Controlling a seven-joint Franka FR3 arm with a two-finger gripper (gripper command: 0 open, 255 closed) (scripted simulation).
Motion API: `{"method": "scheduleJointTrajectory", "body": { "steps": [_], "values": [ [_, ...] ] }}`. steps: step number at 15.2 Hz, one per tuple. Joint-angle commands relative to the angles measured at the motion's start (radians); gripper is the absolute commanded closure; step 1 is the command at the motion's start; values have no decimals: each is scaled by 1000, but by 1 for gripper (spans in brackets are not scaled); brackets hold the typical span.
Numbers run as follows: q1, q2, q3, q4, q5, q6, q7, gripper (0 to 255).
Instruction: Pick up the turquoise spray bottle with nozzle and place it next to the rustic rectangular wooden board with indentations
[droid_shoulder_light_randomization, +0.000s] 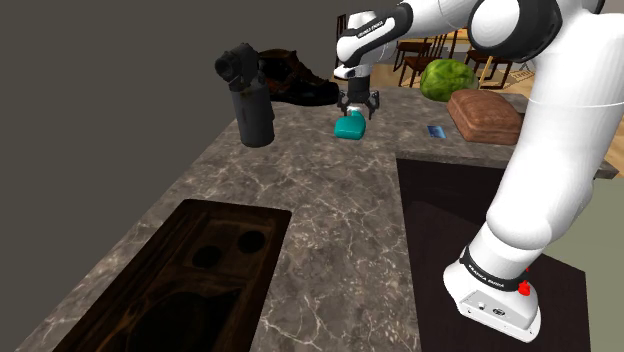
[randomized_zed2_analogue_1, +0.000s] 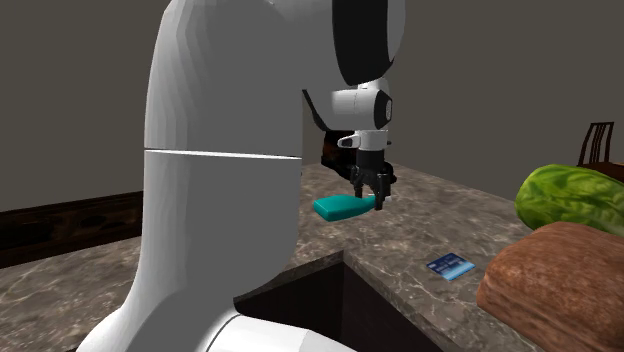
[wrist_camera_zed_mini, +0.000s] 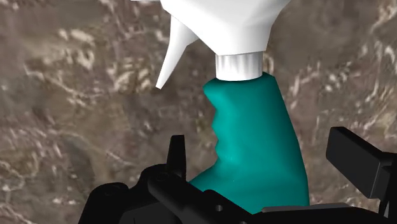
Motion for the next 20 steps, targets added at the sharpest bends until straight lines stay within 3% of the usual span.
{"method": "scheduleJointTrajectory", "body": {
  "steps": [1,5,6,15,20],
  "values": [
    [0,1,0,-1,0,2,-1,0],
    [0,1,0,-1,0,2,-1,0],
    [0,1,0,-1,0,2,-1,255],
    [0,1,0,-1,0,2,-1,255],
    [0,-20,-1,40,-3,-59,0,255]
  ]
}}
